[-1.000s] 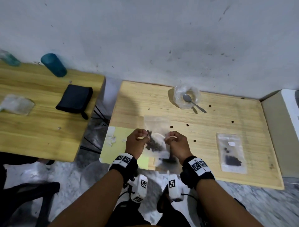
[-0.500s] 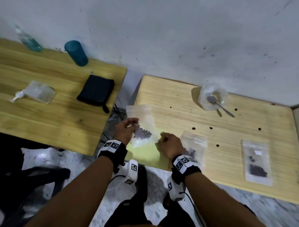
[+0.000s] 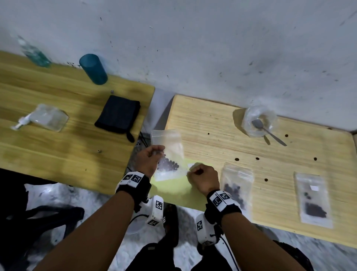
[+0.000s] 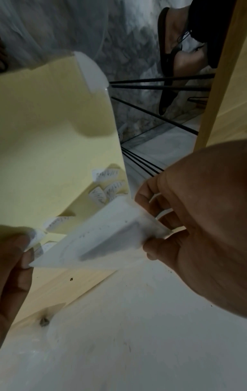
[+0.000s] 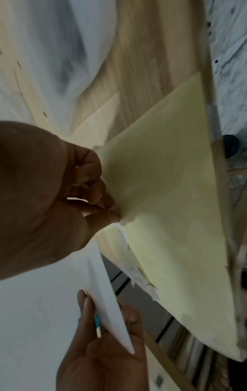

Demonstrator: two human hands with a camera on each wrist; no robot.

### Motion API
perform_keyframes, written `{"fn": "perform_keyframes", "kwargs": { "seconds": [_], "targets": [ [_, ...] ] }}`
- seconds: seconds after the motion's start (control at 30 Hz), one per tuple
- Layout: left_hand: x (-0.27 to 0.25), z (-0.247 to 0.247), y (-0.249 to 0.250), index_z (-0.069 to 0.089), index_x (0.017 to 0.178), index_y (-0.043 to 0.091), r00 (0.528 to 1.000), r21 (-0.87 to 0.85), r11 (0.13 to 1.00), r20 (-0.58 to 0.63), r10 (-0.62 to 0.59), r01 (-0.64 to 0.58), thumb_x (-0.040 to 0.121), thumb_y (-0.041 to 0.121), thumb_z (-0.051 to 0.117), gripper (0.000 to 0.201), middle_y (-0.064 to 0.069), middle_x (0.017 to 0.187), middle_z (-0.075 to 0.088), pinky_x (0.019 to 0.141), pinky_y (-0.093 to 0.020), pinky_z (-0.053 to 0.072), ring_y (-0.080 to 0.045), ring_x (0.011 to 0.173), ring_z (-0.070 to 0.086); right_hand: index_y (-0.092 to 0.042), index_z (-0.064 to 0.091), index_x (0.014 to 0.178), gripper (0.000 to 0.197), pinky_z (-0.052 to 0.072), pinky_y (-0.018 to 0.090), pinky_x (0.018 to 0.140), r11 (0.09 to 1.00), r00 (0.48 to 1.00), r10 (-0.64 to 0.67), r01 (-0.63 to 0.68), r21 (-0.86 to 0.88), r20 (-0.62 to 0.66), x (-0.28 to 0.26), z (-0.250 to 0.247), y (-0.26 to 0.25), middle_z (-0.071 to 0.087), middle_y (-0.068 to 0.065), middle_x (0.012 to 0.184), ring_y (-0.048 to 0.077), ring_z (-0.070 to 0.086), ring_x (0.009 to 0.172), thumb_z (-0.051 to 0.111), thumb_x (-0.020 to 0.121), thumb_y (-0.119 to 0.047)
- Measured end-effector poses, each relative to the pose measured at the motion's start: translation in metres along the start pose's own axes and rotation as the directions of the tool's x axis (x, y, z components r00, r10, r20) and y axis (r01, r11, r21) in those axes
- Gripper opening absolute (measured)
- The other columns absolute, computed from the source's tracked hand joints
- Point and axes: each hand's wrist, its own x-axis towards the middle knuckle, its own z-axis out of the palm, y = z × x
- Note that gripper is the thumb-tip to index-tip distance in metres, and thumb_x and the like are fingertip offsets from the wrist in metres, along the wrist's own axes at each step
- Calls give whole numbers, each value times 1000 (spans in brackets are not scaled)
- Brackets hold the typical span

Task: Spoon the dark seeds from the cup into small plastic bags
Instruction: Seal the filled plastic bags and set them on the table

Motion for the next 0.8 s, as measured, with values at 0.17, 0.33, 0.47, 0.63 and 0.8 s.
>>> {"fn": "perform_keyframes", "kwargs": {
  "seconds": [0.17, 0.33, 0.47, 0.63, 0.8],
  "targets": [
    [-4, 14, 11, 66, 82, 15, 999, 8, 1000, 36, 23, -24, 85, -8, 61, 23, -4, 75, 61, 47, -14, 44, -11, 56, 50, -9, 66, 72, 20, 46, 19, 58, 910, 1000, 14, -3, 414, -22, 2, -28, -15, 65, 2, 69, 8, 56, 58, 81, 72, 5],
    [-15, 44, 28, 70, 82, 25, 991, 120, 988, 105, 88, -101, 82, -5, 65, 31, 0, 86, 67, 50, -19, 44, -14, 66, 56, -1, 70, 79, 20, 46, 12, 55, 865, 994, -104, 108, 489, -36, 4, -64, -45, 62, -7, 57, 0, 56, 52, 86, 67, 4],
    [-28, 70, 45, 70, 96, 22, 968, 178, 965, 193, 159, -194, 78, -8, 64, 35, 6, 98, 68, 51, -19, 43, -12, 72, 58, -10, 74, 72, 20, 50, 17, 59, 908, 986, -162, 159, 388, -26, 8, -87, -59, 68, 0, 63, 7, 61, 57, 90, 63, -2],
    [-42, 96, 56, 68, 105, 15, 937, 172, 949, 280, 208, -262, 75, -16, 61, 43, 12, 103, 65, 59, -17, 42, -15, 81, 56, -17, 69, 58, 26, 53, 30, 67, 951, 977, -198, 210, 225, -76, 16, -106, -60, 68, -4, 62, 11, 62, 60, 90, 61, -3],
    [-55, 114, 58, 67, 101, 15, 939, 144, 960, 285, 193, -241, 73, -21, 57, 47, 0, 102, 66, 55, -16, 39, -7, 67, 54, -25, 68, 72, 24, 55, 32, 68, 978, 967, -210, 207, -33, -147, 13, -118, -59, 70, -9, 68, 11, 67, 68, 90, 62, -26]
  ]
}}
